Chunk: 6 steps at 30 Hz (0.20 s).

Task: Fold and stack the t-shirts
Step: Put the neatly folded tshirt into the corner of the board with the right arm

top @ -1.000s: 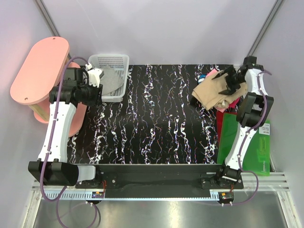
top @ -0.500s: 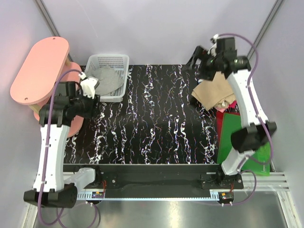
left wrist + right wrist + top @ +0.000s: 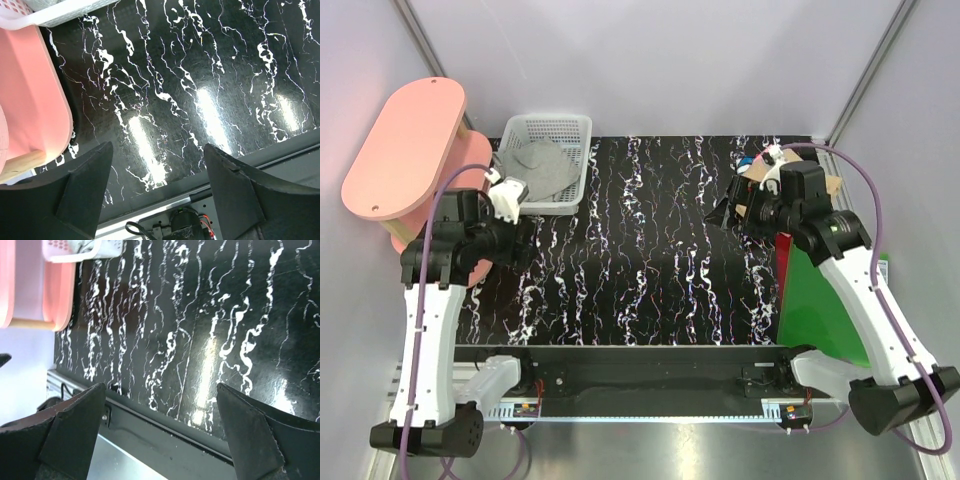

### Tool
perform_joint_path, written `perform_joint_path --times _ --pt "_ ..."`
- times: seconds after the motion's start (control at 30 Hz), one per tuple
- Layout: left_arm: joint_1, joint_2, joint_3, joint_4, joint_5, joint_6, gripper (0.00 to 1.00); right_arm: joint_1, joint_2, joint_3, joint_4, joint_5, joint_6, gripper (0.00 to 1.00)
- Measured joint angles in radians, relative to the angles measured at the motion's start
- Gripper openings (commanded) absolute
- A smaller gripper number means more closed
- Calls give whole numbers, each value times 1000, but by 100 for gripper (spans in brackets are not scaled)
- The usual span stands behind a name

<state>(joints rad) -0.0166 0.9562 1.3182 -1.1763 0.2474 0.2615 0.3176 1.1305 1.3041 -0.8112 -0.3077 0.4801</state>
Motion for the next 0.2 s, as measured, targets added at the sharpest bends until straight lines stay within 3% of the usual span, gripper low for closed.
perform_joint_path --times 0.2 --pt "0 -73 -42 17 -5 -1 93 20 -45 -27 9 -27 0 99"
